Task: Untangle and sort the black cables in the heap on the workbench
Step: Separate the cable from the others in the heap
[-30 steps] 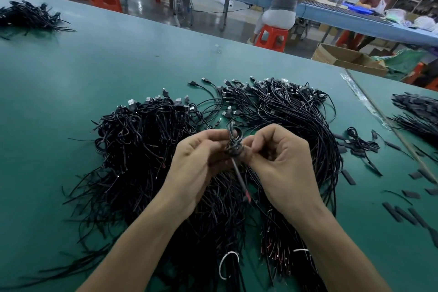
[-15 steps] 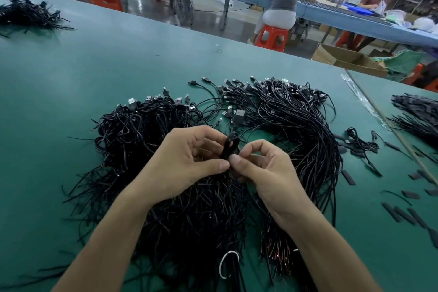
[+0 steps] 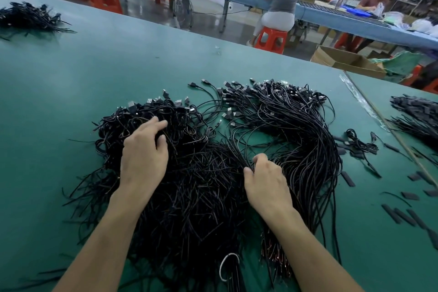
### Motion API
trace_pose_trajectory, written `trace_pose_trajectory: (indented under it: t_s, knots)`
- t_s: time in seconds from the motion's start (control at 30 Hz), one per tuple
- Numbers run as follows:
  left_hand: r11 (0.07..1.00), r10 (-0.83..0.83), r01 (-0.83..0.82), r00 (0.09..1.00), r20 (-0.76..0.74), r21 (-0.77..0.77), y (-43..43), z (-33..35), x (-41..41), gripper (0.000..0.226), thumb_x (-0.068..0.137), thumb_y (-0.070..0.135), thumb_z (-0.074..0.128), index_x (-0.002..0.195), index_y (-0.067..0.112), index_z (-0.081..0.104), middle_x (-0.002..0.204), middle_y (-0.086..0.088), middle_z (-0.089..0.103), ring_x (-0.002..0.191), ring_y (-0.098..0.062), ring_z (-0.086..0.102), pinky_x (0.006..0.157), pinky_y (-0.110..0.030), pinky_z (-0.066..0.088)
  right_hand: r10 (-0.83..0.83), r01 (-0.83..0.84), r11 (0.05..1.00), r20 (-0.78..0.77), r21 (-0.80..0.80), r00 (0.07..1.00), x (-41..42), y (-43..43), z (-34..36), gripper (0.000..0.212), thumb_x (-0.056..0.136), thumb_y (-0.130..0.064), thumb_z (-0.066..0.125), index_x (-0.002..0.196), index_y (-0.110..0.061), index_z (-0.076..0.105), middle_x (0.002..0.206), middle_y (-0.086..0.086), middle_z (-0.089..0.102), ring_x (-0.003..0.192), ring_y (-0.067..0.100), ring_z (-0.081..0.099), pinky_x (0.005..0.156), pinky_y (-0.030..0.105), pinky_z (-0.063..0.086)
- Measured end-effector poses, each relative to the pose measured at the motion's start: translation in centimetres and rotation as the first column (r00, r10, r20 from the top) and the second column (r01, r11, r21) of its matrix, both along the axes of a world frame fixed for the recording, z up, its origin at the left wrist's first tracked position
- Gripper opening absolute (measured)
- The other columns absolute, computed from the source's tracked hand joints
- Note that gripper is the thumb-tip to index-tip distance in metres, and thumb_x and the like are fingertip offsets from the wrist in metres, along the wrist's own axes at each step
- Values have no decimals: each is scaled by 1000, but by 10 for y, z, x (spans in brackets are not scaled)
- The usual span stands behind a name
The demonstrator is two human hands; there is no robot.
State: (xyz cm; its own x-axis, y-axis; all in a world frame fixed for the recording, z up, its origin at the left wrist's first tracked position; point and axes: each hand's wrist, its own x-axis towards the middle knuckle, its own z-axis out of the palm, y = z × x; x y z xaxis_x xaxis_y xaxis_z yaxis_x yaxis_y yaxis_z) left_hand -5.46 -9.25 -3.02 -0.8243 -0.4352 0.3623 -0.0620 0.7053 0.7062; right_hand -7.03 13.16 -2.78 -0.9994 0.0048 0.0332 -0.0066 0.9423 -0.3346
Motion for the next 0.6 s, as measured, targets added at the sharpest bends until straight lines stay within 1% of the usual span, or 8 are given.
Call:
trace_pose_trajectory:
  t_s: [0.17,0.27,0.33,0.37,0.43,0.47,0.53,0.6]
  knots:
    - [999,-42,42,999,-12,-1,2,0,0,34,94,-4,50,119,12,68,136,-7,59,115,-32,59,103,-39,48,-46,43,998,63,55,997,-11,0,-3,20,101,-33,51,115,-21,58,104,-4,47,86,16,46,70,31,38]
    - [999,-21,15,986,-166,-38,11,6,3,23,93,2,57,105,16,70,110,0,64,104,-20,56,94,-25,41,-50,62,990,96,-126,994,-15,0,0,11,98,-28,59,107,-24,63,111,-3,56,96,14,53,78,31,45]
    - [995,-102,98,969,-223,-26,16,10,4,19,91,5,63,100,20,70,95,9,63,90,-13,58,83,-30,50,-22,42,963,75,-266,997,-14,0,8,8,98,-24,58,102,-21,64,106,0,64,95,15,60,81,28,48]
    - [985,-172,175,960,-220,-9,19,10,5,22,89,6,66,103,23,70,93,13,63,88,-10,60,81,-32,53,8,14,936,61,-351,998,-13,-1,16,9,98,-21,57,102,-19,65,99,0,67,90,13,64,77,26,50]
    - [931,-360,365,920,-153,6,28,10,6,42,87,8,69,121,32,64,105,16,64,101,-6,60,89,-36,54,147,-79,825,78,-560,986,-6,-8,38,10,98,-16,58,99,-19,67,84,-4,68,74,5,66,66,21,49]
    - [888,-456,460,882,-122,6,33,10,7,52,87,11,69,130,37,58,116,14,62,110,-6,57,95,-40,52,253,-170,782,56,-599,966,0,-14,51,10,96,-15,59,96,-21,67,80,-8,67,69,0,63,64,18,47]
    - [787,-598,612,787,-150,77,41,8,8,55,87,22,66,137,40,53,130,11,58,124,-11,53,104,-46,47,449,-390,742,-28,-544,893,15,-28,71,12,93,-18,64,89,-29,68,77,-15,66,68,-6,60,65,11,44]
    - [686,-643,682,731,-227,253,42,7,8,45,86,25,64,129,39,60,131,8,59,126,-19,55,104,-49,47,562,-513,685,-73,-517,824,29,-39,86,11,90,-23,68,85,-33,70,75,-21,65,73,-8,62,69,9,44]
